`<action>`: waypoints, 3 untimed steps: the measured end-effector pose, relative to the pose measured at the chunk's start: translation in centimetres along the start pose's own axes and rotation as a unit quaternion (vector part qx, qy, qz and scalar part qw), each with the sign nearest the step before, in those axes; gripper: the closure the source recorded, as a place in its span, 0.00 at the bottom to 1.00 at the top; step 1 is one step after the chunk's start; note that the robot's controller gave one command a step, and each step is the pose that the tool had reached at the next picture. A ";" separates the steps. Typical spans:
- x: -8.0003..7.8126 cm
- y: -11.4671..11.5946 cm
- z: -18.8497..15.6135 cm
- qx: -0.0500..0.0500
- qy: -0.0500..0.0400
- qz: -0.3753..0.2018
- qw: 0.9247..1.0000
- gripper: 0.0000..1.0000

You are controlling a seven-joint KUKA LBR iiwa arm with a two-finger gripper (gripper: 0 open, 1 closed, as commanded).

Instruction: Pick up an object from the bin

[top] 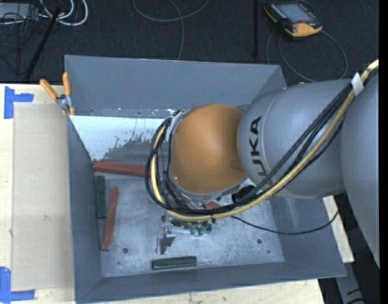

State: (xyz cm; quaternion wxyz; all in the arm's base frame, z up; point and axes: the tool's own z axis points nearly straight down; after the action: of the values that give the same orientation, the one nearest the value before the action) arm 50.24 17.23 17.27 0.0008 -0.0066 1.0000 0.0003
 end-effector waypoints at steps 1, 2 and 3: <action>-0.1 2.7 -8.9 -0.001 -0.001 -0.075 0.997 1.00; 0.0 2.6 -8.7 0.000 0.001 -0.074 0.997 1.00; -0.4 3.4 -4.7 -0.001 -0.003 -0.071 0.997 1.00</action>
Offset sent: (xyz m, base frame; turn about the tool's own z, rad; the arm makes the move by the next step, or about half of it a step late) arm 0.0000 0.0000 0.0000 0.0000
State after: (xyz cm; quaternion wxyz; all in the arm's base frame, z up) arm 50.60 20.68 21.95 0.0037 -0.0774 0.9970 0.0009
